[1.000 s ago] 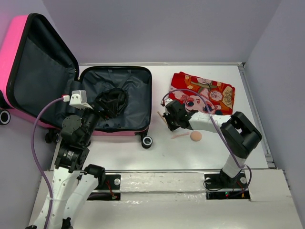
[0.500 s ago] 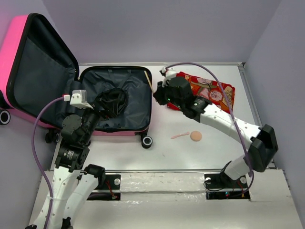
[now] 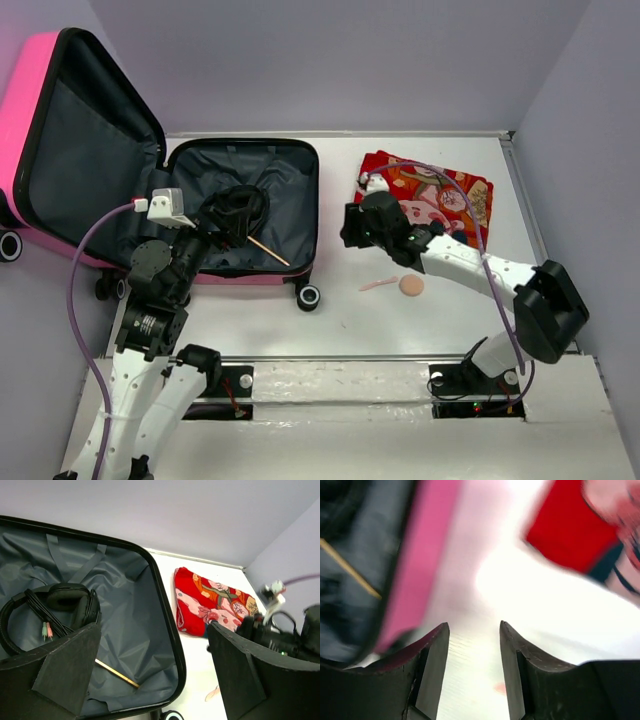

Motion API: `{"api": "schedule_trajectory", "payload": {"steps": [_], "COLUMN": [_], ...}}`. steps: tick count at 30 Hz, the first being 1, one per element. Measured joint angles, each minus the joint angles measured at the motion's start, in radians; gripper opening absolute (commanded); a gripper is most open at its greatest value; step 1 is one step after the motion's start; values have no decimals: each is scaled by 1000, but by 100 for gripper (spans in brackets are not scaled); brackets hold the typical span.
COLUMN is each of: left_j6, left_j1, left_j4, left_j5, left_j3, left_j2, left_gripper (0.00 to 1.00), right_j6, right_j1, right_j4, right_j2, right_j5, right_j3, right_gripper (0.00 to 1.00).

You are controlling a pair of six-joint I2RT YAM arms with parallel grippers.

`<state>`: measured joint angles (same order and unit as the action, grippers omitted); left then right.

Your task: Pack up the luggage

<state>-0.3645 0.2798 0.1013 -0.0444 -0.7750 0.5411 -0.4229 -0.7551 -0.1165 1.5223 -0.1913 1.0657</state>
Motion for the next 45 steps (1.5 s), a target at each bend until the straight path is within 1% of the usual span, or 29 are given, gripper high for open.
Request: {"api": "schedule_trajectory", "payload": {"steps": [4,5,7,10,15,16,20,27,28,31,32,36,38,39,40,41,42,43,45], "left_j6": [0,0,0,0,0,0,0,0,0,0,0,0,0,0,0,0,0,0,0], "left_j1": [0,0,0,0,0,0,0,2,2,5,6,7,7,7,7,7,7,7,7], "left_j4": [0,0,0,-1,-2,-2,-4,-6,-6,-6,-6,-6,-6,-6,-6,-6,-6,-6,-6], "left_j5": [-4,-4,-5,-8,-8,-9,-10,-11,-12,-11,-11,-11,-11,-11,-11,-11,-11,-12,-12], "left_j3": [0,0,0,0,0,0,0,0,0,0,0,0,0,0,0,0,0,0,0], "left_j2": [0,0,0,0,0,0,0,0,0,0,0,0,0,0,0,0,0,0,0], "left_gripper": [99,99,99,98,98,98,98,98,98,98,98,98,98,98,98,98,98,98,98], "right_j6": [-79,-102,-148,-211,-270,-278,-301,-311,-309,-289,-281,-226,-203,-190,-180,-175,-173,-169,-159], "right_j1": [15,15,15,15,15,15,15,23,23,32,35,36,36,36,36,36,36,36,32], "right_j4": [-42,-55,-72,-111,-122,-122,-122,-111,-110,-104,-106,-114,-122,-130,-136,-143,-145,-148,-148], "right_j2": [-84,-91,-98,-111,-131,-134,-129,-69,-61,-20,-3,82,107,117,121,122,122,122,122], "right_j5": [-44,-51,-71,-91,-102,-102,-102,-104,-104,-105,-109,-131,-139,-146,-152,-154,-155,-156,-154], "right_j3": [-187,-228,-293,-361,-379,-379,-379,-366,-360,-321,-306,-225,-199,-189,-185,-183,-183,-183,-182], "right_gripper": [52,56,60,63,65,70,70,70,70,63,56,45,37,37,39,46,50,51,49]}}
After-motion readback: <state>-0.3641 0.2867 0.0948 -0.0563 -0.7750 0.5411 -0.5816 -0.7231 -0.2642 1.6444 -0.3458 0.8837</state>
